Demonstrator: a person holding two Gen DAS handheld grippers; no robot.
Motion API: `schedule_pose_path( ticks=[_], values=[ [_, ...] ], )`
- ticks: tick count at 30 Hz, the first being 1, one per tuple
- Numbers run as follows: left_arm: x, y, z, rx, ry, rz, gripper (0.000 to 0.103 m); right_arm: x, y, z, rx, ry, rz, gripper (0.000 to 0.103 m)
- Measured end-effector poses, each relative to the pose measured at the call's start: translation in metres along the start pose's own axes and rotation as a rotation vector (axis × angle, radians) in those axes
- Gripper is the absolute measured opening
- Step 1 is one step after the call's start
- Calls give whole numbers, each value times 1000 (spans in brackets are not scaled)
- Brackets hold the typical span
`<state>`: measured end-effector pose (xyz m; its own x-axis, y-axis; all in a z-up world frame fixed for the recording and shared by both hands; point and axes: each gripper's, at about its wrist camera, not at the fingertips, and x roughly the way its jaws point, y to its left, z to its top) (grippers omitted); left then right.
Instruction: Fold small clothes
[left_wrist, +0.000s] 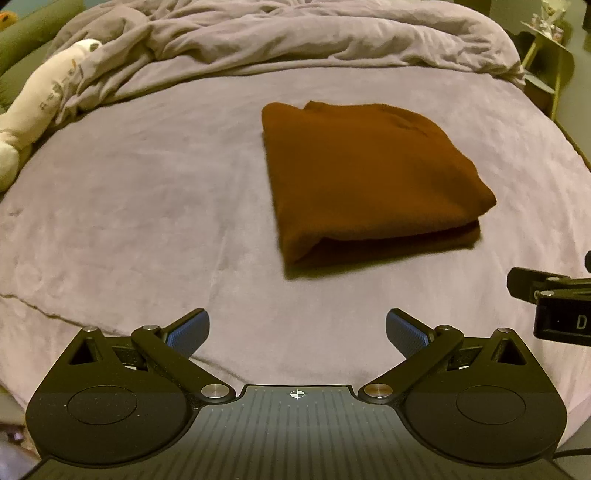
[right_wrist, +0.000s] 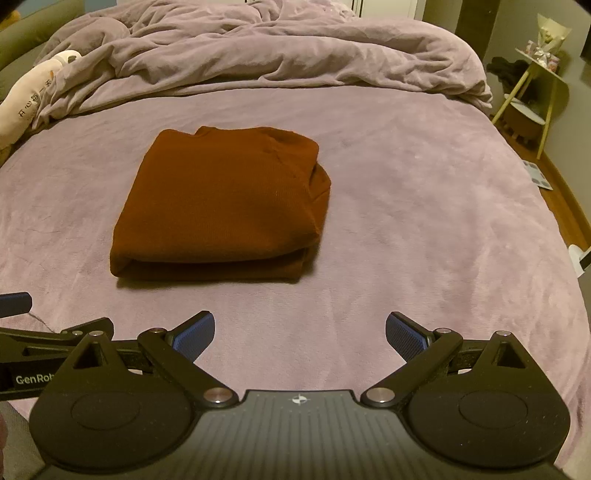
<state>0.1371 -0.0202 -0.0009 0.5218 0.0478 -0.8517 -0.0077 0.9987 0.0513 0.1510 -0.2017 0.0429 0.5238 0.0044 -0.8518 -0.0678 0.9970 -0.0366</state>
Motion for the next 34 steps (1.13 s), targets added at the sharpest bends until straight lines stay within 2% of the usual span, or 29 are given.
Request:
schedule_pose_path(
  ticks=[34],
  values=[
    [-3, -3, -4, 29, 0, -6, 103, -6, 7, -1, -22, -4, -9, 99]
  ],
)
